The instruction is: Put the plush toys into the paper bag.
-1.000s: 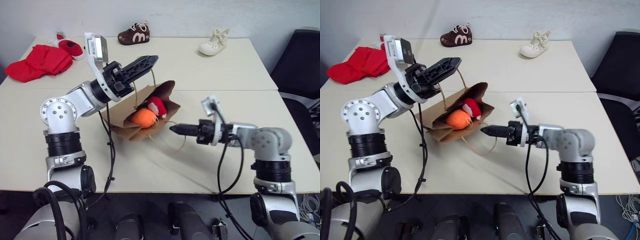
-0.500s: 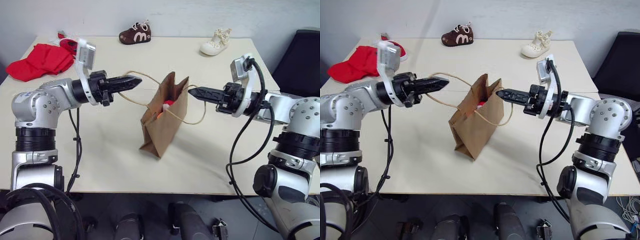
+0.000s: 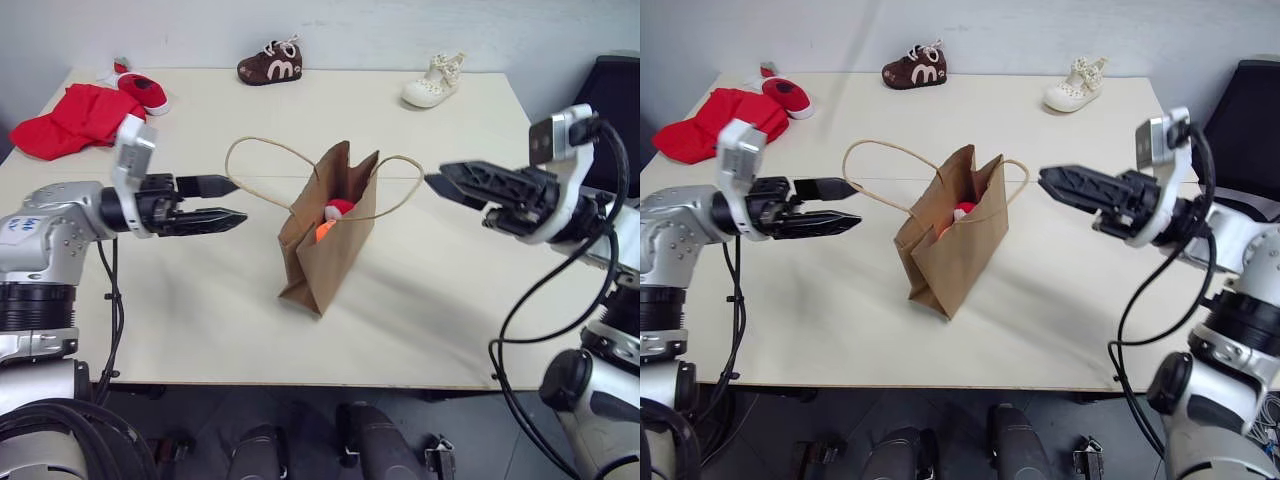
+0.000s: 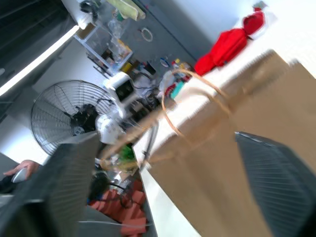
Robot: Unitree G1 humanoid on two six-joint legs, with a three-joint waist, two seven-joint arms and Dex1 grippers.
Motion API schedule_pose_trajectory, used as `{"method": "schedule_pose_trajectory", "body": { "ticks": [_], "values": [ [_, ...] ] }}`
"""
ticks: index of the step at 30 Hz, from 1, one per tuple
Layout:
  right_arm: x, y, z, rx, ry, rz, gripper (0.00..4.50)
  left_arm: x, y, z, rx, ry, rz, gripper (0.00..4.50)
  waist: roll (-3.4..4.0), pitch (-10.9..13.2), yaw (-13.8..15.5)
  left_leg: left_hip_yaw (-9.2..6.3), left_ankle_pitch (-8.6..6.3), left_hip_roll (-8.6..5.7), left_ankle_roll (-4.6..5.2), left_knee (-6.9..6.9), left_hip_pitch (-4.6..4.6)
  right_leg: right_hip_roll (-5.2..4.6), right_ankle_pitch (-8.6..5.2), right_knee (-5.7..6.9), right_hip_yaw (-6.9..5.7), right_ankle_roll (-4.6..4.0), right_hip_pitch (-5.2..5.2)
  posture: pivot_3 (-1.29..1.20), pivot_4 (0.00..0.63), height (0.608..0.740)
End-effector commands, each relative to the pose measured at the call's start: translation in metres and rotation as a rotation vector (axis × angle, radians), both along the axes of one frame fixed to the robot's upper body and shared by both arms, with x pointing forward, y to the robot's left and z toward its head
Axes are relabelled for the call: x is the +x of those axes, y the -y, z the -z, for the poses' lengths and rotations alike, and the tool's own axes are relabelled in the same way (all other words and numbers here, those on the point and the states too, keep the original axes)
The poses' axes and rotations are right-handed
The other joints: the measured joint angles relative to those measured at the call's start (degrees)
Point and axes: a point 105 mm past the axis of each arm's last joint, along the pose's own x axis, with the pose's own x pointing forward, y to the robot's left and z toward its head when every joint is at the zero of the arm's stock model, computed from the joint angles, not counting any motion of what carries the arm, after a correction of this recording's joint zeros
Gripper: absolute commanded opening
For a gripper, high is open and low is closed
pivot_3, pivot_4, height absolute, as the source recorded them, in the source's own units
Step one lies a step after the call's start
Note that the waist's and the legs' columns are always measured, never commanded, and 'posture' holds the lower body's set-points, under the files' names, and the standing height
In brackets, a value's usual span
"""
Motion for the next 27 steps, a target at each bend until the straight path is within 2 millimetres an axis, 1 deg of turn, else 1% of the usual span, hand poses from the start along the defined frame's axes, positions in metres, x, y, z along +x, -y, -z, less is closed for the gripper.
{"method": "schedule_pose_trajectory", "body": {
  "ticks": [1, 2, 3, 4, 5, 6, 8, 10, 11, 13, 14, 15, 18, 20, 21, 23, 25, 27],
  "values": [
    [-0.008, -0.01, 0.035, -0.247, 0.114, 0.009, 4.42, -0.013, -0.012, 0.021, 0.113, -0.012, -0.008, 4.47, 0.01, -0.01, -0.01, 0.01, -0.01, -0.01, 0.02, -0.01, -0.01, -0.01, 0.01, -0.01, 0.01, 0.01, 0.0, 0.0, 0.15, 0.74],
    [-0.011, -0.013, 0.048, -0.312, 0.135, -0.014, 4.42, -0.017, -0.013, 0.029, 0.148, -0.022, -0.004, 4.47, 0.01, -0.01, -0.13, 0.01, -0.02, -0.02, 0.03, -0.06, 0.02, 0.0, 0.01, -0.08, 0.02, 0.02, 0.01, 0.0, 0.15, 0.74],
    [-0.013, -0.018, 0.065, -0.418, 0.2, -0.031, 4.1, -0.023, -0.011, 0.036, 0.15, -0.042, 0.007, 4.5, 0.01, 0.0, -0.25, 0.02, -0.02, 0.0, 0.03, -0.08, 0.03, 0.02, 0.01, -0.11, 0.03, 0.02, 0.02, 0.0, 0.15, 0.74],
    [-0.018, -0.025, 0.08, -0.496, 0.271, -0.079, 3.99, -0.029, -0.006, 0.041, 0.135, -0.048, 0.018, 4.5, 0.01, 0.0, -0.29, 0.05, -0.03, 0.0, 0.03, -0.07, 0.0, 0.02, 0.01, -0.1, 0.04, 0.02, -0.02, 0.0, 0.15, 0.74],
    [-0.02, -0.033, 0.09, -0.54, 0.37, -0.109, 3.75, -0.036, 0.0, 0.046, 0.123, -0.056, 0.031, 4.5, -0.01, -0.01, -0.35, 0.05, -0.04, 0.01, 0.02, -0.06, 0.0, 0.03, 0.01, -0.1, 0.05, 0.02, -0.02, 0.0, 0.15, 0.74],
    [-0.021, -0.043, 0.097, -0.532, 0.421, -0.121, 3.4, -0.043, 0.011, 0.053, 0.111, -0.048, 0.042, 4.5, -0.02, -0.01, -0.33, 0.04, -0.04, 0.02, 0.02, -0.07, 0.0, 0.04, 0.01, -0.11, 0.04, 0.03, -0.02, 0.0, 0.15, 0.74],
    [-0.015, -0.059, 0.102, -0.48, 0.501, -0.084, 2.66, -0.051, 0.032, 0.057, 0.062, -0.023, 0.04, 4.5, -0.03, -0.01, -0.15, 0.02, -0.05, 0.03, 0.01, 0.0, 0.01, 0.03, 0.04, -0.06, 0.05, 0.07, 0.01, 0.0, 0.15, 0.74],
    [-0.01, -0.07, 0.109, -0.487, 0.578, -0.058, 1.97, -0.055, 0.05, 0.057, 0.023, 0.007, 0.016, 4.5, -0.06, -0.02, 0.08, 0.02, -0.04, 0.01, 0.03, 0.12, 0.03, 0.0, 0.07, 0.05, 0.07, 0.09, 0.03, 0.0, 0.15, 0.74],
    [-0.007, -0.074, 0.112, -0.492, 0.589, -0.052, 1.54, -0.053, 0.056, 0.059, 0.027, 0.027, -0.012, 4.5, -0.09, -0.04, 0.27, 0.0, -0.03, -0.01, 0.05, 0.15, 0.03, -0.03, 0.07, 0.09, 0.07, 0.1, 0.06, 0.0, 0.15, 0.74],
    [-0.004, -0.084, 0.117, -0.507, 0.628, -0.052, 0.85, -0.053, 0.068, 0.062, 0.038, 0.03, -0.047, 4.5, -0.11, -0.06, 0.66, -0.02, -0.01, -0.06, 0.08, 0.18, 0.08, -0.05, 0.1, 0.08, 0.07, 0.11, 0.12, 0.0, 0.15, 0.74],
    [-0.002, -0.087, 0.118, -0.514, 0.641, -0.052, 0.44, -0.053, 0.073, 0.062, 0.035, 0.043, -0.06, 4.5, -0.13, -0.07, 0.71, -0.01, 0.0, -0.08, 0.1, 0.18, 0.11, -0.06, 0.1, 0.08, 0.08, 0.11, 0.14, 0.0, 0.15, 0.74],
    [0.0, -0.092, 0.119, -0.518, 0.657, -0.054, 0.1, -0.053, 0.081, 0.057, -0.007, 0.044, -0.068, 4.5, -0.13, -0.07, 0.76, -0.01, 0.0, -0.08, 0.1, 0.18, 0.13, -0.06, 0.1, 0.08, 0.08, 0.11, 0.15, 0.0, 0.15, 0.74],
    [0.003, -0.106, 0.118, -0.505, 0.681, -0.066, 0.04, -0.047, 0.098, 0.048, -0.092, 0.066, -0.132, 4.5, -0.15, -0.08, 1.05, -0.01, 0.01, -0.07, 0.11, 0.18, 0.14, -0.05, 0.11, 0.07, 0.08, 0.1, 0.17, 0.0, 0.15, 0.74],
    [0.003, -0.116, 0.117, -0.488, 0.692, -0.079, 0.04, -0.043, 0.105, 0.046, -0.137, 0.047, -0.181, 4.5, -0.15, -0.08, 1.2, -0.01, 0.01, -0.07, 0.11, 0.19, 0.14, -0.04, 0.11, 0.12, 0.08, 0.1, 0.16, 0.0, 0.15, 0.74],
    [0.002, -0.121, 0.116, -0.48, 0.699, -0.084, 0.04, -0.043, 0.112, 0.047, -0.17, 0.005, -0.179, 4.5, -0.15, -0.08, 1.25, -0.01, 0.01, -0.06, 0.11, 0.19, 0.15, -0.04, 0.11, 0.13, 0.08, 0.1, 0.16, 0.0, 0.15, 0.74],
    [0.002, -0.128, 0.117, -0.476, 0.702, -0.089, 0.04, -0.037, 0.119, 0.05, -0.181, -0.026, -0.215, 4.5, -0.15, -0.08, 1.26, -0.01, 0.01, -0.06, 0.11, 0.19, 0.17, -0.05, 0.11, 0.14, 0.08, 0.1, 0.17, 0.0, 0.15, 0.74],
    [0.002, -0.13, 0.119, -0.478, 0.707, -0.091, 0.04, -0.029, 0.119, 0.054, -0.169, -0.036, -0.264, 4.5, -0.15, -0.08, 1.26, -0.01, 0.02, -0.07, 0.11, 0.2, 0.17, -0.05, 0.11, 0.15, 0.08, 0.09, 0.16, 0.0, 0.15, 0.74],
    [0.002, -0.13, 0.119, -0.479, 0.71, -0.092, 0.0, -0.023, 0.117, 0.058, -0.147, -0.043, -0.3, 4.11, -0.15, -0.08, 1.27, -0.01, 0.02, -0.06, 0.1, 0.19, 0.17, -0.04, 0.11, 0.17, 0.07, 0.09, 0.16, 0.0, 0.15, 0.74]
  ]
}}
